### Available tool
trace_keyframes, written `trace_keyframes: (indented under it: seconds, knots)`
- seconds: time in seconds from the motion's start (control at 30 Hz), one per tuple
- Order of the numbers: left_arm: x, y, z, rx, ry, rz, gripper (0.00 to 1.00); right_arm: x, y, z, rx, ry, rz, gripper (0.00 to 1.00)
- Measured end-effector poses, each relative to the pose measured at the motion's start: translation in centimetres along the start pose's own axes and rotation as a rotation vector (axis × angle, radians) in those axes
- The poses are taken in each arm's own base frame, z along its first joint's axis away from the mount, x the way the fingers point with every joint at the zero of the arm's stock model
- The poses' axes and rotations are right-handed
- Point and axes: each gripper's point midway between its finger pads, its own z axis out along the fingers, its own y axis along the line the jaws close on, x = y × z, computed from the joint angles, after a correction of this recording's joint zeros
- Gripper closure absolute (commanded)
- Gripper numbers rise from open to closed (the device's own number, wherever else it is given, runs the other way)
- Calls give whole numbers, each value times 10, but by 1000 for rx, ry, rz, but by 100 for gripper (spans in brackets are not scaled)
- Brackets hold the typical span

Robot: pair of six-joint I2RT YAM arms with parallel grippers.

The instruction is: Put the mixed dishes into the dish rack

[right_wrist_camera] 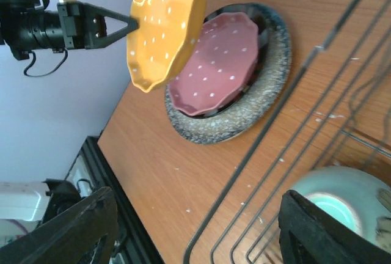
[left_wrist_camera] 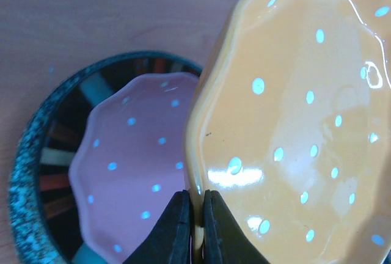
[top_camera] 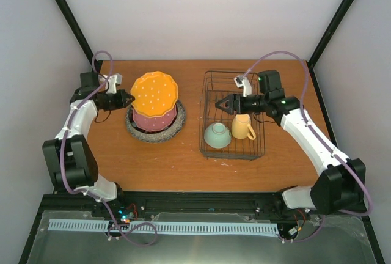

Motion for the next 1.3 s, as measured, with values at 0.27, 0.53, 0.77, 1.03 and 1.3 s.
trace_keyframes:
  seconds: [0.27, 0.53, 0.77, 1.03, 1.3]
  knots:
    - [-28, -78, -50, 163, -180, 142, 99, 11, 19, 42, -154, 86, 9, 22]
    - [-9, -138, -38, 286, -124, 234, 99, 9, 38, 63, -243, 112, 12, 21]
    - [-11, -142, -24, 273, -105, 234, 99, -4, 57, 58, -320, 75, 6, 22]
    - [-29, -142, -15, 242, -105, 255, 99, -8, 72, 40, -329, 41, -40, 22]
    - [-35, -150, -18, 269, -118, 272, 99, -7, 67, 41, -296, 37, -36, 22]
